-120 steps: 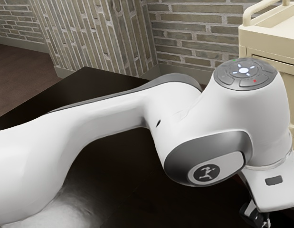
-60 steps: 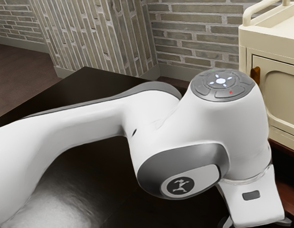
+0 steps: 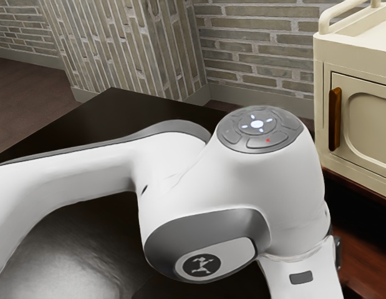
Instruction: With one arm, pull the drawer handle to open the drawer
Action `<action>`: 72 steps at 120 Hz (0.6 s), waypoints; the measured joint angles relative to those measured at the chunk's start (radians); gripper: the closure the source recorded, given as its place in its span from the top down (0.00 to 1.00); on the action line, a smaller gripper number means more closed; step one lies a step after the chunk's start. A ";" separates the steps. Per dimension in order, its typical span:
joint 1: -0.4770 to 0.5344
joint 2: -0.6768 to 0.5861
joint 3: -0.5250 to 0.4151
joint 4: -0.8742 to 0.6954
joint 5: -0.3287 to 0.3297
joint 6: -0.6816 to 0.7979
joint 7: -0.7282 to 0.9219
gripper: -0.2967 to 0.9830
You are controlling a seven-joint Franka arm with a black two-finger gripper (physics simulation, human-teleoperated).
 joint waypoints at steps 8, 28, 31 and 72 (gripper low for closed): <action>-0.001 -0.015 -0.003 -0.015 -0.001 0.005 -0.001 0.53; -0.033 -0.077 -0.007 -0.076 -0.002 0.019 -0.004 0.51; -0.040 -0.092 -0.008 -0.085 -0.001 0.021 -0.005 0.49; -0.038 -0.205 0.011 0.044 0.035 -0.047 -0.010 0.67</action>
